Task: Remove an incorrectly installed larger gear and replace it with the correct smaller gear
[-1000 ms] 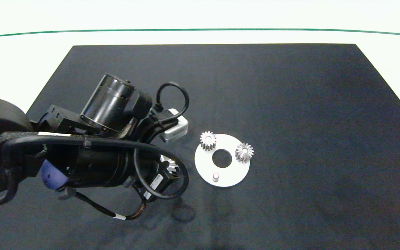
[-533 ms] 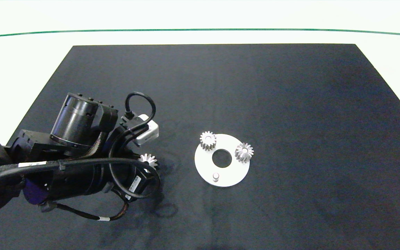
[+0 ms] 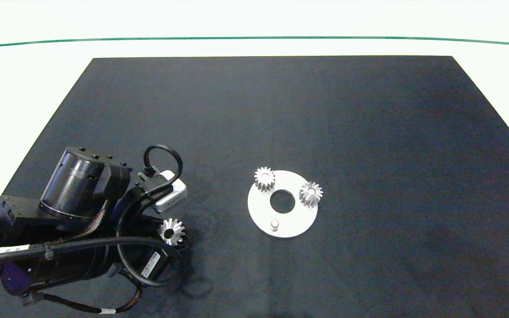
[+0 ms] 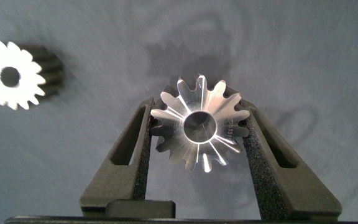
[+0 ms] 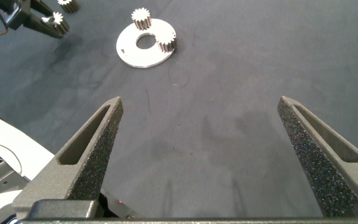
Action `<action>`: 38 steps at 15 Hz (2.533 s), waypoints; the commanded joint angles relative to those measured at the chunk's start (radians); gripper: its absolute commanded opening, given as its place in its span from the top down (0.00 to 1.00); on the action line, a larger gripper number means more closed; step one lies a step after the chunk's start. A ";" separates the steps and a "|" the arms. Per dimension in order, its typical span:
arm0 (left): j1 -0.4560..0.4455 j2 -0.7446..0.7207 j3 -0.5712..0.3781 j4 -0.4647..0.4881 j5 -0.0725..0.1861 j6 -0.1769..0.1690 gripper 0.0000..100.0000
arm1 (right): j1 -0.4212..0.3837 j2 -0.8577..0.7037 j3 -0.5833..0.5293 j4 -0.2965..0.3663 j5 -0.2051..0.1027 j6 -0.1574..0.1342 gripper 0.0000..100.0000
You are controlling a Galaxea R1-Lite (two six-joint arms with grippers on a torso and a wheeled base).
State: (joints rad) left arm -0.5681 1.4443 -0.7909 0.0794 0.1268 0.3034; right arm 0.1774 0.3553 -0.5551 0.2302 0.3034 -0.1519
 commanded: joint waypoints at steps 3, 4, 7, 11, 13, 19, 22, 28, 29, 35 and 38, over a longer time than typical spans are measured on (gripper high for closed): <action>-0.001 0.024 0.028 -0.043 0.002 0.002 0.81 | 0.000 -0.006 0.001 0.001 0.002 -0.001 0.00; -0.001 0.027 0.033 -0.050 0.002 0.002 0.81 | 0.000 -0.006 0.001 0.001 0.002 -0.001 0.00; -0.003 0.031 0.067 -0.064 0.002 0.003 0.81 | 0.000 -0.007 0.001 0.001 0.002 -0.001 0.00; -0.001 0.030 0.076 -0.066 0.002 0.003 0.81 | 0.000 -0.007 0.001 0.001 0.002 -0.001 0.00; 0.001 0.031 0.074 -0.078 0.002 0.003 0.00 | -0.001 -0.009 0.001 0.001 0.002 -0.001 0.00; -0.001 0.027 0.090 -0.084 -0.001 0.003 0.00 | 0.000 -0.010 0.001 0.001 0.002 -0.001 0.00; -0.001 0.011 0.058 -0.084 0.001 0.005 0.00 | 0.000 -0.010 0.003 0.001 0.002 -0.001 0.00; 0.011 0.002 -0.014 -0.073 0.002 0.013 0.00 | 0.000 -0.010 0.000 0.001 0.002 -0.001 0.00; 0.028 0.004 -0.028 -0.073 0.002 0.013 0.00 | -0.001 -0.009 -0.002 0.001 0.002 -0.001 0.00; 0.175 0.018 -0.113 -0.073 0.004 0.014 0.00 | 0.000 -0.010 -0.005 0.001 0.002 -0.001 0.00; 0.238 0.044 -0.119 -0.078 0.004 0.016 0.00 | -0.001 -0.010 -0.008 0.001 0.002 -0.001 0.00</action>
State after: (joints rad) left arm -0.3511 1.4691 -0.9045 0.0017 0.1287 0.3174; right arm 0.1764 0.3438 -0.5623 0.2302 0.3030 -0.1519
